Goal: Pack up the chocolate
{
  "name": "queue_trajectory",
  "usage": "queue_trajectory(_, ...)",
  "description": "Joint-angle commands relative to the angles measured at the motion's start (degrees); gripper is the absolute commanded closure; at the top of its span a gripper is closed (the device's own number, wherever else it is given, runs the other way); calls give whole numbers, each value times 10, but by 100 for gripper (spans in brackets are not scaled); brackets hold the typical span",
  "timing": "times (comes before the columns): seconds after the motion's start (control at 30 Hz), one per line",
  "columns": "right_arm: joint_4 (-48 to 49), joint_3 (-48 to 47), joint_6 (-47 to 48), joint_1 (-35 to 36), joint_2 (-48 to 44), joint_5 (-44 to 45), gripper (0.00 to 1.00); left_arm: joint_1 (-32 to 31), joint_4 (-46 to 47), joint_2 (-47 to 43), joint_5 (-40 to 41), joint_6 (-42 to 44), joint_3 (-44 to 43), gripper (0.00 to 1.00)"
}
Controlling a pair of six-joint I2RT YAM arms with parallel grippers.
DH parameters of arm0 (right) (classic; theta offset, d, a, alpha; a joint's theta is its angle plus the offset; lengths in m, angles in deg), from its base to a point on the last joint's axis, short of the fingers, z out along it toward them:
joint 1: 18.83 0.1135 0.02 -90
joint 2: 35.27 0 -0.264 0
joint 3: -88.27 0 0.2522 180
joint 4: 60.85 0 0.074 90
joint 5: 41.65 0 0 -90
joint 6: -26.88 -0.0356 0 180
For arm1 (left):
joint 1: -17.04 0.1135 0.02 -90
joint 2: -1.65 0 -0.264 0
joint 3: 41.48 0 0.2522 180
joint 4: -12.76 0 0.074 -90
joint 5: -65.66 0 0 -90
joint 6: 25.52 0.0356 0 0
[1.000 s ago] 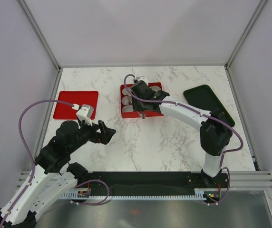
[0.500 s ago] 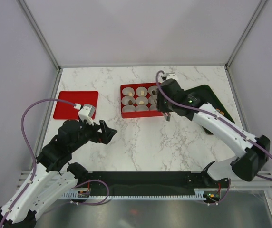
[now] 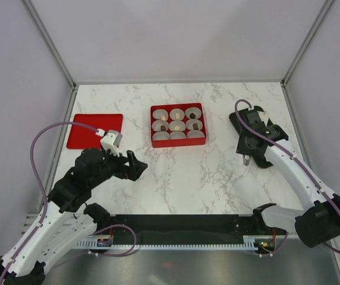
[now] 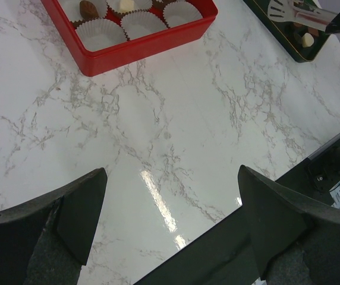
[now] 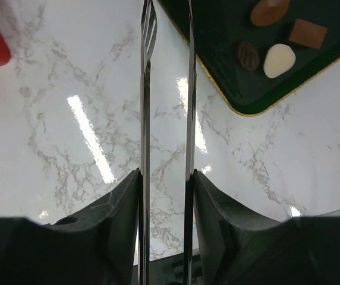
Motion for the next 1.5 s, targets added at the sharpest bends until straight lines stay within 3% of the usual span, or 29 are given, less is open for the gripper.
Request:
queue_trajectory(0.0, -20, 6, -20, -27, -14, 30, 53, -1, 14, -4, -15, -1, 1, 1)
queue_trajectory(0.13, -28, -1, -18, -73, -17, 59, 53, -2, 14, -5, -14, -1, 2, 1)
queue_trajectory(0.27, -18, 3, 4, -140, -18, 34, 53, -1, 14, -5, -16, -1, 2, 1)
queue_trajectory(0.53, 1, 22, 4, -185, -24, 15, 52, -2, 15, 0, -21, 0, 2, 1)
queue_trajectory(1.23, 79, 91, 10, -198, -11, -48, 52, -1, 16, 9, -15, -1, 2, 1)
queue_trajectory(1.47, 95, 93, 32, -199, -17, -74, 59, -1, 16, 13, -11, -1, 2, 1)
